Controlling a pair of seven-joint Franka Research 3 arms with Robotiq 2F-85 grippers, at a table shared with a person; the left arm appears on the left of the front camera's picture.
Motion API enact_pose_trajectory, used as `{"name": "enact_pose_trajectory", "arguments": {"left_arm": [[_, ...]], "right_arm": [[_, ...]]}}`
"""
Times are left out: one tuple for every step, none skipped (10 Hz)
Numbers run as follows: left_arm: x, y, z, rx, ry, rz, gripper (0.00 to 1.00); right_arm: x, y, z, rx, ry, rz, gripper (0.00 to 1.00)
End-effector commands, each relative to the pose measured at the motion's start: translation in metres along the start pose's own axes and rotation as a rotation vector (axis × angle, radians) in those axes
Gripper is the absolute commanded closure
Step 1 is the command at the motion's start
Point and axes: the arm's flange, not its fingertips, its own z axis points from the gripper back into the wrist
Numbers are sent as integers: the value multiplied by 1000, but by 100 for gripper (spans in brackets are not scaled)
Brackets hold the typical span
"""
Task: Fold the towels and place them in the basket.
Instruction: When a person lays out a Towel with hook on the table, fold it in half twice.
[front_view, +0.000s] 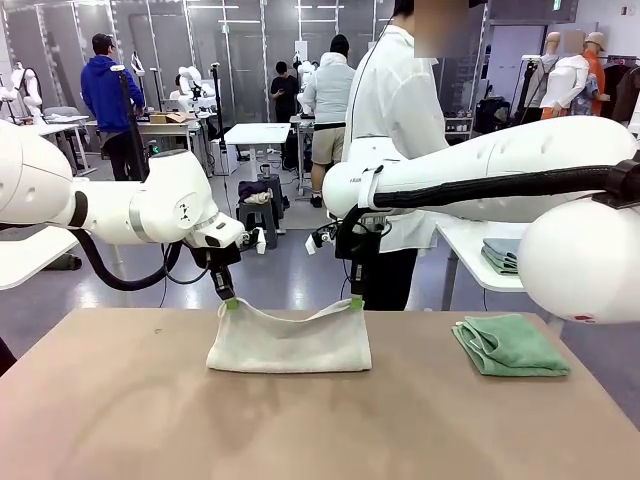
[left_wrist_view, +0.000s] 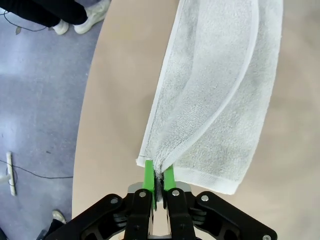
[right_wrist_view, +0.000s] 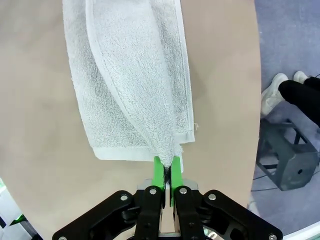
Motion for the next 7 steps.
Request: {"name": "enact_pose_trajectory", "arguments": {"left_arm": [[-2,0,1,-11,17,-2,92],[0,0,0,0,0,0,92],[-1,7,-4,-20,-9,20,92],[-1,12,-8,-18,-5,34,92],[-2,15,-12,-17,-1,48,92],[-4,18,-16,-16,-2,62,92],[-6,22,-21,-18,-1,68,92]], "right_arm": [[-1,0,1,5,4,10,94],[0,0,0,0,0,0,94],[-5,-9,-9,24,-9,-21,94],[-7,-14,-17,19,-14,-21,94],[-6,-16,-23,21,-15,-21,94],[-6,-18,-28,12,-12,-22,94],[-6,-22,-32,10,-11,-21,94]]}}
